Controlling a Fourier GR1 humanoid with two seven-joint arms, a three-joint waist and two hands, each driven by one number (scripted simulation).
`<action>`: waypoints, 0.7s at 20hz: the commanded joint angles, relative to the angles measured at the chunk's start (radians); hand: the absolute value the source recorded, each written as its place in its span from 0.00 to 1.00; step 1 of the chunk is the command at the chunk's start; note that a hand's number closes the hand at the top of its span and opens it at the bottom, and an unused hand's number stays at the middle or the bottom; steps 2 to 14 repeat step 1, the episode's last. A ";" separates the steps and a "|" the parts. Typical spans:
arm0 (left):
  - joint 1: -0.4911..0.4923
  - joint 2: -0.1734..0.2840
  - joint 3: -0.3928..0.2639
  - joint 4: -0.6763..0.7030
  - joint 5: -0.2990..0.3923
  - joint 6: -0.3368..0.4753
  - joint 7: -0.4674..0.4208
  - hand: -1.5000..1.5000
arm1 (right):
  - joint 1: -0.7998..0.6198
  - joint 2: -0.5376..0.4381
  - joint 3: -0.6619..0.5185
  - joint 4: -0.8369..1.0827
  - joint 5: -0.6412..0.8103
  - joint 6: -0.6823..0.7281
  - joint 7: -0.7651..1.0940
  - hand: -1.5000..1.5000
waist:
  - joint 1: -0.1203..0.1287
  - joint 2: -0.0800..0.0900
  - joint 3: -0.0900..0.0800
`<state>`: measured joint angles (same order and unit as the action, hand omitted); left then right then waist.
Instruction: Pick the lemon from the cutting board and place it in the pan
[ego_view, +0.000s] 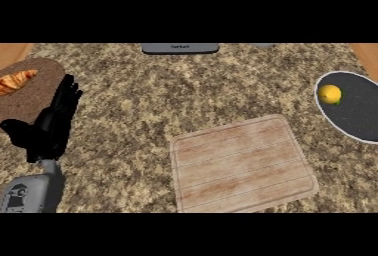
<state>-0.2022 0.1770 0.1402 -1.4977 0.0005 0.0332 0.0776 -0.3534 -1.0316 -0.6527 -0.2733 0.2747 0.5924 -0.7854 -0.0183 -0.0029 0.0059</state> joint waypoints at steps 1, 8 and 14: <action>-0.025 -0.003 -0.007 0.036 -0.011 -0.001 -0.020 0.50 | 0.058 -0.007 0.006 -0.023 -0.024 0.229 -0.199 0.00 | -0.005 0.004 -0.001; -0.025 -0.003 -0.007 0.036 -0.011 -0.001 -0.020 0.50 | 0.058 -0.007 0.006 -0.023 -0.024 0.229 -0.199 0.00 | -0.005 0.004 -0.001; -0.025 -0.003 -0.007 0.036 -0.011 -0.001 -0.020 0.50 | 0.058 -0.007 0.006 -0.023 -0.024 0.229 -0.199 0.00 | -0.005 0.004 -0.001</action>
